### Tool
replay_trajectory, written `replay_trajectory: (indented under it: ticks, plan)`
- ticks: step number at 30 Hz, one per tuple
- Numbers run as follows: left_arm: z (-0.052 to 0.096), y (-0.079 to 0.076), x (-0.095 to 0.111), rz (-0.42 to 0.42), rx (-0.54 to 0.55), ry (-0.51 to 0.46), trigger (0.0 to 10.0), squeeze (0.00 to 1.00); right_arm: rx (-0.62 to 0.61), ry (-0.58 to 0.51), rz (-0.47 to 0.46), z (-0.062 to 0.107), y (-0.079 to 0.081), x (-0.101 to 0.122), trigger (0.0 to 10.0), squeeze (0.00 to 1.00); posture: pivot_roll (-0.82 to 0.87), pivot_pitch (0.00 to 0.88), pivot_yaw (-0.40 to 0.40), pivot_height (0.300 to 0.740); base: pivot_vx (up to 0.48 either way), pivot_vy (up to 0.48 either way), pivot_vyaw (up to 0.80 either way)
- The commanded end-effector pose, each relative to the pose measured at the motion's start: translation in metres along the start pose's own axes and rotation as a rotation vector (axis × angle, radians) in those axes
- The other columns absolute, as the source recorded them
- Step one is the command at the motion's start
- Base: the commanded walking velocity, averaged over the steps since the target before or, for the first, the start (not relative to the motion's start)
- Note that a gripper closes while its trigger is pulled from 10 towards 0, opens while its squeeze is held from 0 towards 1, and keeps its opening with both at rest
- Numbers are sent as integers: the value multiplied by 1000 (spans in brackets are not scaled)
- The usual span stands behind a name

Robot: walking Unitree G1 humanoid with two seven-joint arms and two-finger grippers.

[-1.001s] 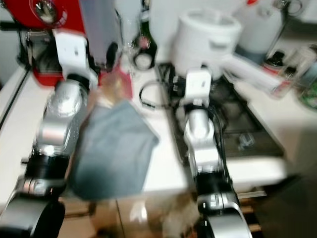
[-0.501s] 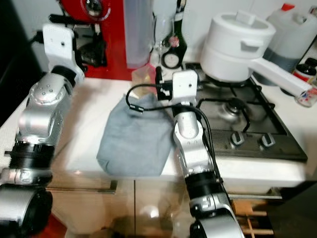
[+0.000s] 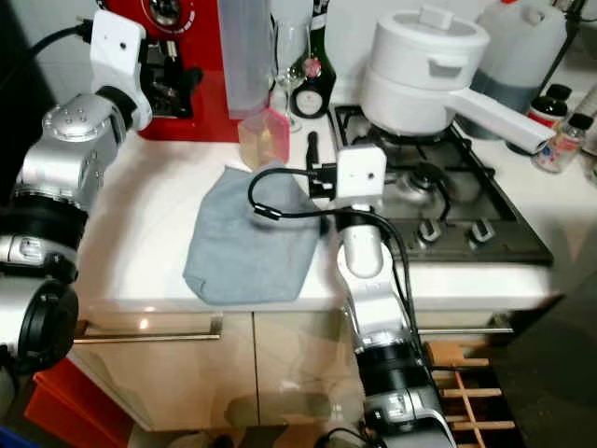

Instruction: Restocking fridge

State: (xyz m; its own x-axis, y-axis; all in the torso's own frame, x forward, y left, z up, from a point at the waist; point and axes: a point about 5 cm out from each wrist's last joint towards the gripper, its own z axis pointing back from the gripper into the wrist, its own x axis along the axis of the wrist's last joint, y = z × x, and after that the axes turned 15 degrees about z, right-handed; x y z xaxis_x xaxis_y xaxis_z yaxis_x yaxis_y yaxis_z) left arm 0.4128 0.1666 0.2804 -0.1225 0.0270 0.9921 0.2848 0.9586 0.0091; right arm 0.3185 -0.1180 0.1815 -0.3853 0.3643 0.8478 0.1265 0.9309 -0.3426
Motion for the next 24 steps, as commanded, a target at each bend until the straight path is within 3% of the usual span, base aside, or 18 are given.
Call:
replay_trajectory:
  ticks: [1,9,14,24]
  plan:
    - [-3,-4,1,17,-27,-5,10000,0,-11,3,21,3,-3,1,10000,0,-110,0,16,740,0,0,0]
    - [-16,-25,-3,101,-156,62,10000,0,1,36,51,32,-10,4,10000,0,-194,0,42,740,0,0,0]
    - [-17,-24,0,160,-174,89,10000,0,7,36,55,46,-13,10,10000,0,-222,0,59,740,0,0,0]
    - [-20,-18,11,175,-158,87,10000,0,58,90,41,68,-12,15,10000,0,-255,0,59,740,0,0,0]
